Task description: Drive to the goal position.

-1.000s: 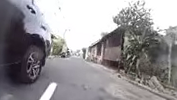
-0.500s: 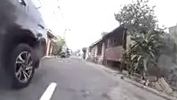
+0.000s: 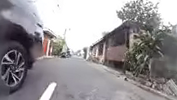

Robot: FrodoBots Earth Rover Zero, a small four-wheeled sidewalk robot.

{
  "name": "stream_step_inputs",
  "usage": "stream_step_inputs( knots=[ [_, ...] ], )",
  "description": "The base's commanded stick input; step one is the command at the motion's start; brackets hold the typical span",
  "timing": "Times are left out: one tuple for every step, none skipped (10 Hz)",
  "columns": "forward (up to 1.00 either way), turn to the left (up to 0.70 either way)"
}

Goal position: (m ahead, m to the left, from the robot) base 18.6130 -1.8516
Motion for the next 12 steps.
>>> stream_step_inputs(
  knots=[
    [0.7, 0.0],
    [0.7, 0.0],
    [0.7, 0.0],
    [0.7, 0.0],
    [0.7, 0.0],
    [0.7, 0.0],
    [0.7, 0.0],
    [0.7, 0.0],
    [0.7, 0.0],
    [0.7, 0.0],
    [0.7, 0.0],
    [0.7, 0.0]
  ],
)
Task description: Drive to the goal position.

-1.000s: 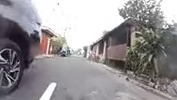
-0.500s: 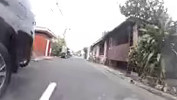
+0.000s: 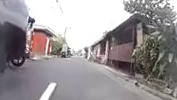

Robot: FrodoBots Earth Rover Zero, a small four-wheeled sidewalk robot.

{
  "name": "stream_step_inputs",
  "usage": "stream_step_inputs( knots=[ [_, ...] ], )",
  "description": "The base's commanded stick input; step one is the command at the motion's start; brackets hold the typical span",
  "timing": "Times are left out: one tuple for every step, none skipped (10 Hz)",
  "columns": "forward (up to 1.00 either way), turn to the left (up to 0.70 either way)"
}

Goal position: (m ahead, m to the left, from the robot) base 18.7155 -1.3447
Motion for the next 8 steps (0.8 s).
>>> stream_step_inputs(
  knots=[
    [0.7, 0.0],
    [0.7, 0.0],
    [0.7, 0.0],
    [0.7, 0.0],
    [0.7, 0.0],
    [0.7, 0.0],
    [0.7, 0.0],
    [0.7, 0.0]
  ],
)
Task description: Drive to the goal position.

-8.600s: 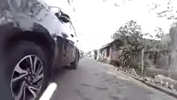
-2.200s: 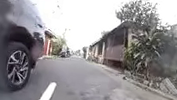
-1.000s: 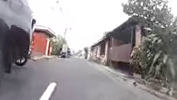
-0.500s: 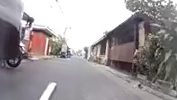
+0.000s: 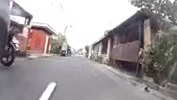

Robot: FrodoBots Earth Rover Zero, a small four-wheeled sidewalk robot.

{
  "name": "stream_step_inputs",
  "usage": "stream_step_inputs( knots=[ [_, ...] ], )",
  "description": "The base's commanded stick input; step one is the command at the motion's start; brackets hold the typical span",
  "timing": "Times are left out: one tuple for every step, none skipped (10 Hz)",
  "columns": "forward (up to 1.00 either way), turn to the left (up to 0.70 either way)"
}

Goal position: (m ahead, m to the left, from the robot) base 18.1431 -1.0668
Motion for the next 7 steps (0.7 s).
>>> stream_step_inputs(
  knots=[
    [0.7, 0.0],
    [0.7, 0.0],
    [0.7, 0.0],
    [0.7, 0.0],
    [0.7, 0.0],
    [0.7, 0.0],
    [0.7, 0.0]
  ],
)
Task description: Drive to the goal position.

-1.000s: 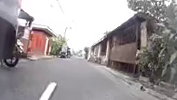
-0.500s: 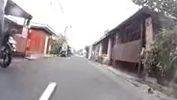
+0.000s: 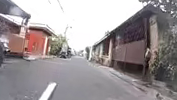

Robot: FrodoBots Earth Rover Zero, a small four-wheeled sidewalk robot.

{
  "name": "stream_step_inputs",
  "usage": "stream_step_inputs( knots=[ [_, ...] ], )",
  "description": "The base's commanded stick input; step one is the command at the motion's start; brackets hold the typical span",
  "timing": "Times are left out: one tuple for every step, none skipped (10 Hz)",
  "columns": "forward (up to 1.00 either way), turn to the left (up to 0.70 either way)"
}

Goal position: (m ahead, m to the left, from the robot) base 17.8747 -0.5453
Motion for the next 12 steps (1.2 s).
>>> stream_step_inputs(
  knots=[
    [0.7, 0.0],
    [0.7, 0.0],
    [0.7, 0.0],
    [0.7, 0.0],
    [0.7, 0.0],
    [0.7, 0.0],
    [0.7, 0.0],
    [0.7, 0.0],
    [0.7, 0.0],
    [0.7, 0.0],
    [0.7, 0.0],
    [0.7, 0.0]
  ],
)
